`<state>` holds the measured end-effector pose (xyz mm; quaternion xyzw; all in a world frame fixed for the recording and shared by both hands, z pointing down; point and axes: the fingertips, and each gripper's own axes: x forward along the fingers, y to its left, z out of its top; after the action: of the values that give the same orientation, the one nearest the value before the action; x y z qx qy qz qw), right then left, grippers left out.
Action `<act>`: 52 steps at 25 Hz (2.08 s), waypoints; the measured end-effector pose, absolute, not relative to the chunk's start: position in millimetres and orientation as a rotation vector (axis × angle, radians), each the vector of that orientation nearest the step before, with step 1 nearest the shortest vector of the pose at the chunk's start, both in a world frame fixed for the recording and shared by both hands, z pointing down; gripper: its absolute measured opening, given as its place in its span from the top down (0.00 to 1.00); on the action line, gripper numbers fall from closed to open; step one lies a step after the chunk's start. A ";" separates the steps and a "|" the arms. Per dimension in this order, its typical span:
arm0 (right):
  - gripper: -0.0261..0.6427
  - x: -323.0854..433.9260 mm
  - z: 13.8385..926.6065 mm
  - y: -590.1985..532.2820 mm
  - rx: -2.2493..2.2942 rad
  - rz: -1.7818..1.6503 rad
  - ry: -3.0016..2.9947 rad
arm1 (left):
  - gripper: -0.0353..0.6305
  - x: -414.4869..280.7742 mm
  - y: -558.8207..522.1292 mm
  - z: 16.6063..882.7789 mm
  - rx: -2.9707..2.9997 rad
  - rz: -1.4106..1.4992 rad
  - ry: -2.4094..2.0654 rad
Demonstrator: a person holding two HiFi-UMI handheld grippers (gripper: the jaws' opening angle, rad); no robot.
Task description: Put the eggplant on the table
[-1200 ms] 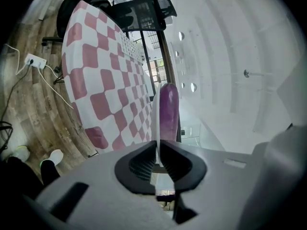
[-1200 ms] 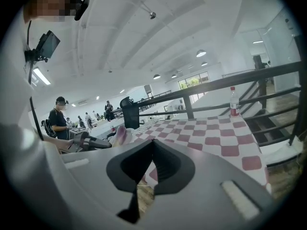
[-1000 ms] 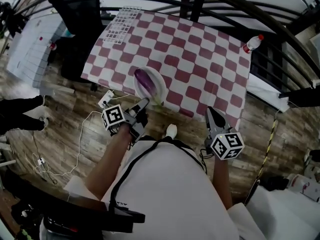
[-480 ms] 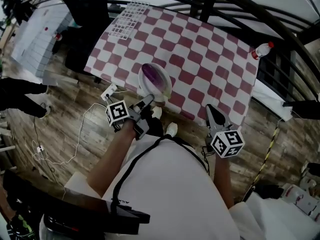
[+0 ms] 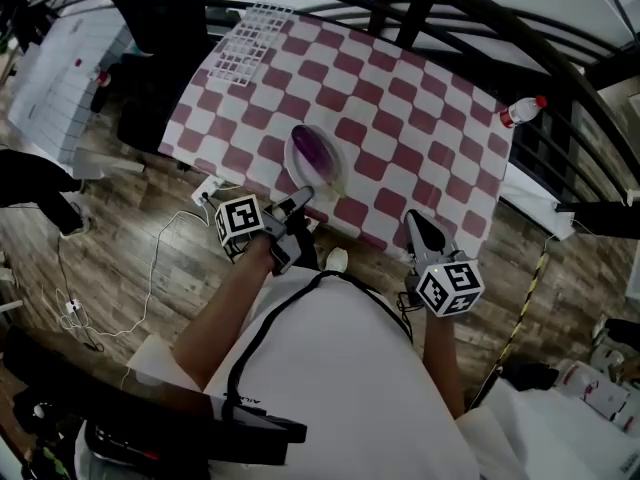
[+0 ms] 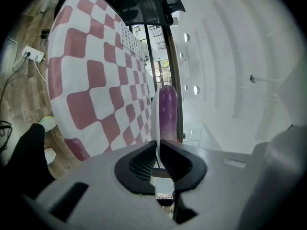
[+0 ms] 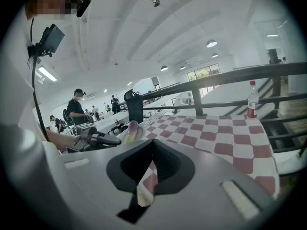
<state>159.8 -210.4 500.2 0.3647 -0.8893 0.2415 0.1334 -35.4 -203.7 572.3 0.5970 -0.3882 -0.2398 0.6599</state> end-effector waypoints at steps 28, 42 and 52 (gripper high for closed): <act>0.95 74.3 520.8 -266.5 1.236 0.771 -2.455 | 0.90 -90.6 -311.7 611.0 1.387 -0.358 -0.719; 0.95 53.8 547.4 -293.5 1.220 0.819 -2.376 | 0.90 -91.5 -381.8 650.5 1.421 -0.309 -0.652; 0.95 65.6 553.0 -296.7 1.241 0.838 -2.319 | 0.90 -89.0 -396.5 699.6 1.376 -0.248 -0.673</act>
<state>65.6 -296.7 553.0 0.4415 -0.8248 0.2982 0.1894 -89.0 -396.5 699.6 0.6209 -0.3038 -0.1118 0.7139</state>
